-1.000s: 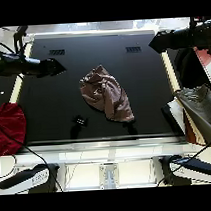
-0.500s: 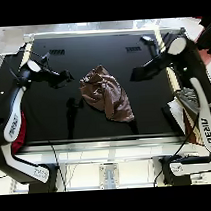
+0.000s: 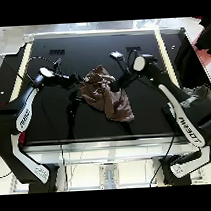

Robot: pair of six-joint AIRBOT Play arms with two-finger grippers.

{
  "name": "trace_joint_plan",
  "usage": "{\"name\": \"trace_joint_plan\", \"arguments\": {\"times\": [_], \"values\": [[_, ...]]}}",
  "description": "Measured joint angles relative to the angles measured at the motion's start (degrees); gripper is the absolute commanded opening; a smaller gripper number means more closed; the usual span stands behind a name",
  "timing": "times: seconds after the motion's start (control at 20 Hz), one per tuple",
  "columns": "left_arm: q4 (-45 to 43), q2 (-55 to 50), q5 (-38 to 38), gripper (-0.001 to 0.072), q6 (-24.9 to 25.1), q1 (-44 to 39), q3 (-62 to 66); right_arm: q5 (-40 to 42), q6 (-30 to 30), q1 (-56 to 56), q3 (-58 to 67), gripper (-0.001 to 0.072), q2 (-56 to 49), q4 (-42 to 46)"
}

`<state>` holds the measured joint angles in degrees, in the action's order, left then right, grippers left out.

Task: Fold the shirts.

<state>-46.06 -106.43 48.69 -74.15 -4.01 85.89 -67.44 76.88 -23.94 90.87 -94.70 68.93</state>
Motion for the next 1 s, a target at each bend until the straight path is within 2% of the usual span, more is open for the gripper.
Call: {"name": "trace_joint_plan", "arguments": {"times": [0.2,0.55,0.6,0.65,0.7,0.75,1.0], "values": [[0.52,-0.74,-3.69,0.0698,2.19,-1.53,0.00,4.07,0.09,-1.79,0.00,0.0431,-3.15,-1.90],[1.18,-3.23,-5.99,0.0688,3.08,-3.04,0.09,8.41,0.55,-2.08,-0.04,0.0430,-6.08,-1.07],[1.25,-3.48,-6.34,0.0653,3.13,-3.28,0.09,8.68,0.76,-2.08,-0.04,0.0429,-6.69,-0.87],[1.31,-3.74,-6.56,0.0505,3.26,-3.48,0.09,8.92,1.11,-2.08,-0.04,0.0339,-7.39,-0.76],[1.16,-4.00,-6.62,0.0195,3.23,-3.63,0.09,9.01,1.33,-2.08,-0.04,0.0147,-8.17,-0.72],[0.74,-4.24,-6.51,0.0026,3.08,-3.74,0.00,9.09,1.57,-2.08,-0.04,0.0021,-8.87,-0.76],[0.50,-2.25,-5.77,0.0012,3.06,-2.67,0.00,6.71,1.97,-2.10,4.11,0.0013,-9.62,1.20]]}}
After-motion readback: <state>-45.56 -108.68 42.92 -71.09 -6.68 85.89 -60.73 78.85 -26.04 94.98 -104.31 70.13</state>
